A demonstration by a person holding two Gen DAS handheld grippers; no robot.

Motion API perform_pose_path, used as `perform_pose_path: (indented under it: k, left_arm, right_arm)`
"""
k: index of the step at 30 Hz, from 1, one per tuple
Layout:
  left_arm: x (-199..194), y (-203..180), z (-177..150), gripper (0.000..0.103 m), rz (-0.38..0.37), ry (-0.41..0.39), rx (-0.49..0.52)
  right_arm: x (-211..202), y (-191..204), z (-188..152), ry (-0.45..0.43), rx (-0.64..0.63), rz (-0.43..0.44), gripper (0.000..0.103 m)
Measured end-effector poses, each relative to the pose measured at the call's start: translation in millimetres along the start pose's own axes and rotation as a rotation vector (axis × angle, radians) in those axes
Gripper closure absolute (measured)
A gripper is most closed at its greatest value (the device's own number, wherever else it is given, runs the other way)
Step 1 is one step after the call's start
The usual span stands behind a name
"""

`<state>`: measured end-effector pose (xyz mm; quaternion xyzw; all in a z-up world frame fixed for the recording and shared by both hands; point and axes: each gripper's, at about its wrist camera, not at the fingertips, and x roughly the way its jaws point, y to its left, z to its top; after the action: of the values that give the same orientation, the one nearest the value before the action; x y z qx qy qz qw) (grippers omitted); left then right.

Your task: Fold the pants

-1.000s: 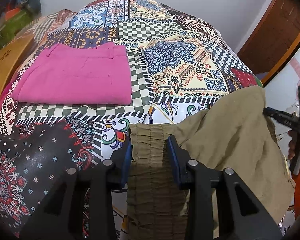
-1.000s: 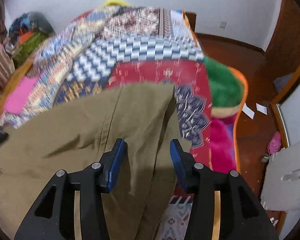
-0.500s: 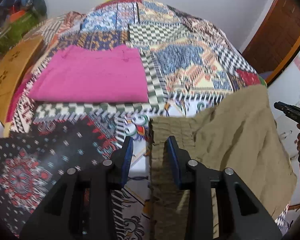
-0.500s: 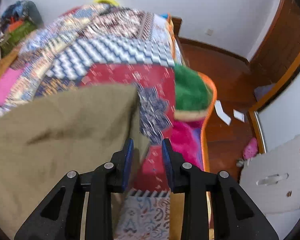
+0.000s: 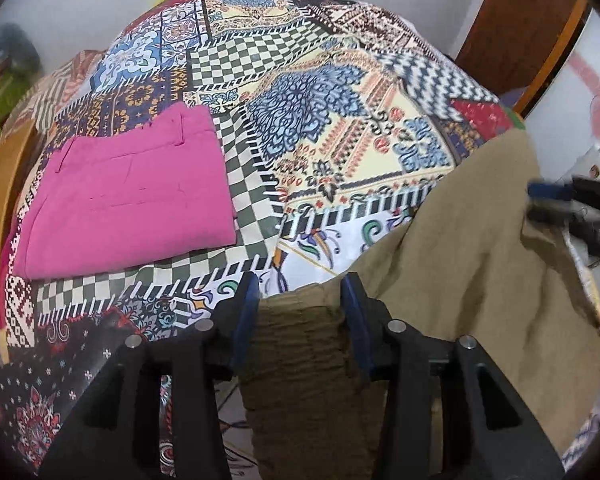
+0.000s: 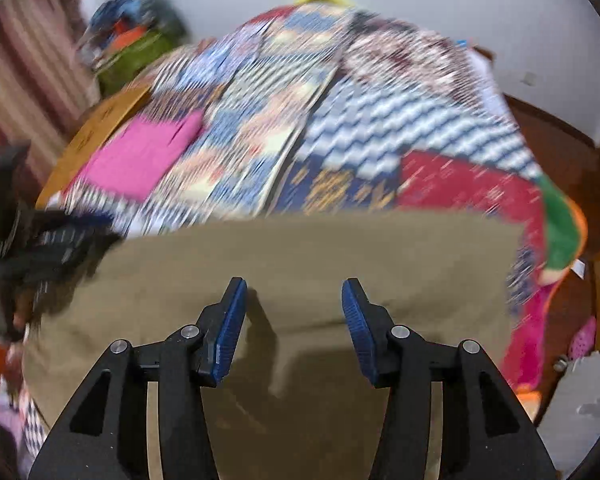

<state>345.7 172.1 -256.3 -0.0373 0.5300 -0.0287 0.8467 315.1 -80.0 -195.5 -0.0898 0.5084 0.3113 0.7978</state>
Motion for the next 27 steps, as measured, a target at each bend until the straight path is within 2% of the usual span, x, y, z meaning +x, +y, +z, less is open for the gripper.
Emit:
perform_pose_path:
  k: [2,4,7,12,15,18,21,24,27]
  left_arm:
    - [4,5,-1,0.055,0.011,0.004,-0.025]
    - [8,9,-3,0.050,0.024,0.005,-0.048]
    - [13,9,-5,0.044,0.049,-0.002,-0.069]
    - [7,7,-4,0.043,0.076,-0.006,-0.081]
    - [-16,4,-3,0.045,0.073,-0.033,-0.098]
    - [-50,-9,-9,0.045,0.052,-0.088,-0.074]
    - [-68,-24,-23,0.045,0.019,-0.096,-0.042]
    - [-70,-37,-44,0.045,0.003,-0.066,-0.024]
    - [-58,-39,-61,0.045,0.011,-0.022,-0.042]
  right_arm:
    - [17,11,-14,0.063,-0.066,-0.047,0.058]
    - [22,15,-22,0.078,-0.107,-0.073,0.057]
    - [18,12,-25,0.094,-0.102,-0.078,0.058]
    - [10,0,-38,0.124,-0.079,-0.128,0.060]
    - [-15,-5,-46,0.095,-0.024,-0.138,0.060]
    - [-41,2,-46,0.018,0.018,-0.099,0.058]
    - [-57,26,-38,-0.049,0.026,-0.031,0.057]
    - [-45,56,-35,-0.043,-0.012,0.013,0.057]
    - [-27,74,-45,0.015,-0.069,0.014,0.058]
